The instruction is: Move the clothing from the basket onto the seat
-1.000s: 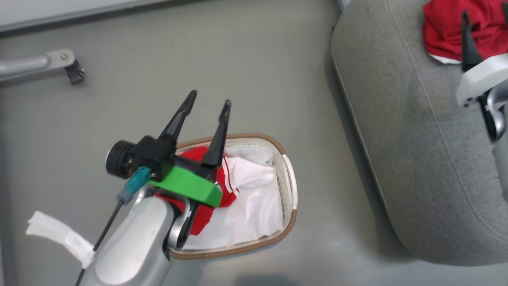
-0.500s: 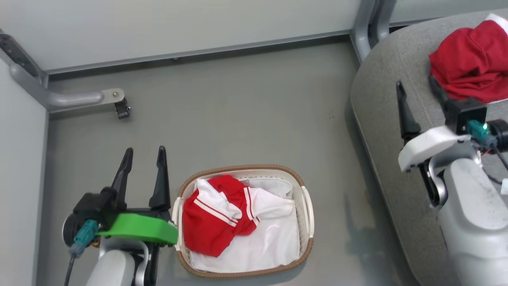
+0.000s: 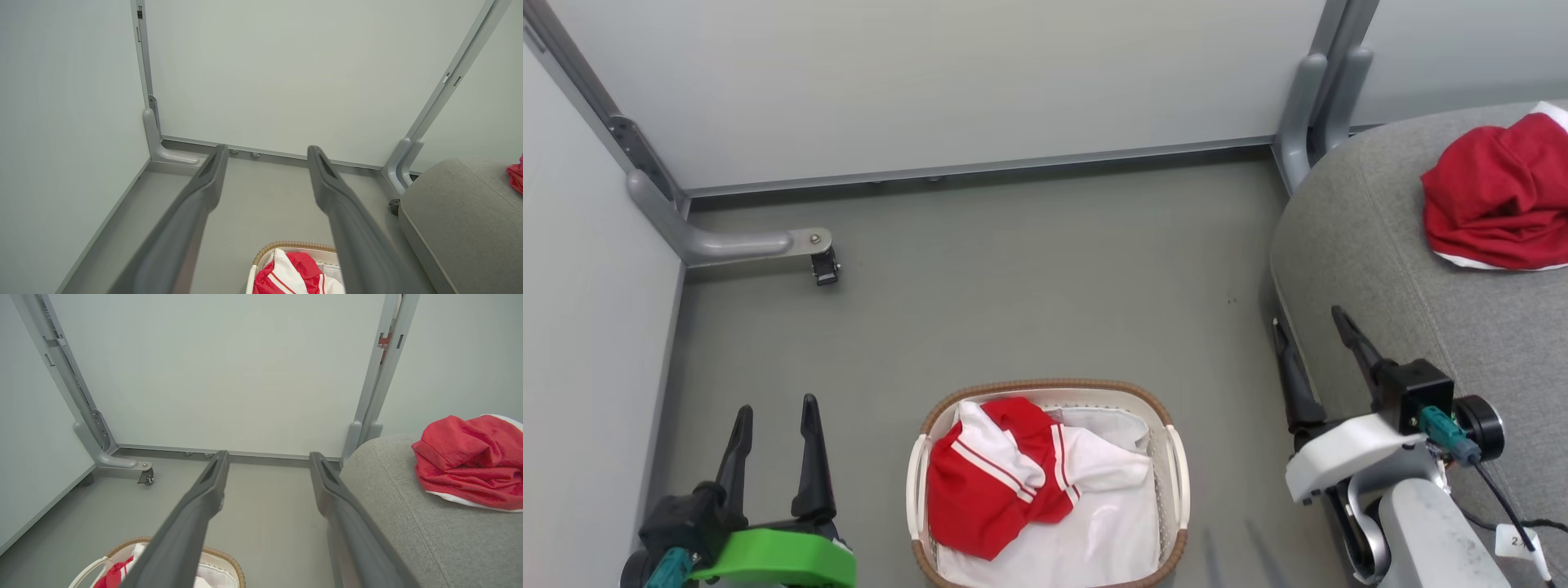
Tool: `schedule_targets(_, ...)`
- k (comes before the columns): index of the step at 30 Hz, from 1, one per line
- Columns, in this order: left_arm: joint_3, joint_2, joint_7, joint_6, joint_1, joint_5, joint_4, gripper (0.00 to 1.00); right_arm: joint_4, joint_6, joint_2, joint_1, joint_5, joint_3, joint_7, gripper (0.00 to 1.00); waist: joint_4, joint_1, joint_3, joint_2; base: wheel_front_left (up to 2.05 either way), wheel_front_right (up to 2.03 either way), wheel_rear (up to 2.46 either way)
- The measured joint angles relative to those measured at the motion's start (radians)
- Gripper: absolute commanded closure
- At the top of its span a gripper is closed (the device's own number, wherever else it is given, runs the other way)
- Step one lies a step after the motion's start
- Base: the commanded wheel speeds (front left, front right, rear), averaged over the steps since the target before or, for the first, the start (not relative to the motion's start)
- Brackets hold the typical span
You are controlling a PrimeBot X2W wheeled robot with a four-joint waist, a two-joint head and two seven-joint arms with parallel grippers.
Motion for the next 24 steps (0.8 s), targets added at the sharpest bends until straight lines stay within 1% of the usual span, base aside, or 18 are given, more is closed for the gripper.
schedule_targets(3,0.014,-0.007,0.0,-0.011,0.024,0.01,-0.003,0.0,-0.027,0.0,0.004,0.041,0.007,0.012,0.0,0.0,0.005,0.0,-0.014,0.0,0.0,0.0,0.0)
schedule_targets(5,0.023,-0.011,0.0,-0.016,0.037,0.016,-0.003,0.0,-0.038,0.0,0.004,0.061,0.044,0.029,0.0,0.0,0.007,0.0,-0.021,0.0,0.0,0.0,0.0)
schedule_targets(9,0.029,-0.021,0.0,-0.023,0.063,0.022,-0.004,0.0,-0.044,0.0,0.004,0.087,0.072,0.038,0.0,0.0,0.003,0.0,-0.035,-0.0001,0.0,0.0,0.0)
schedule_targets(24,0.03,-0.026,0.0,-0.035,0.071,0.031,0.003,0.0,-0.035,0.0,0.005,0.106,0.084,0.046,0.0,0.0,-0.001,0.0,-0.059,0.0,0.0,0.0,0.0)
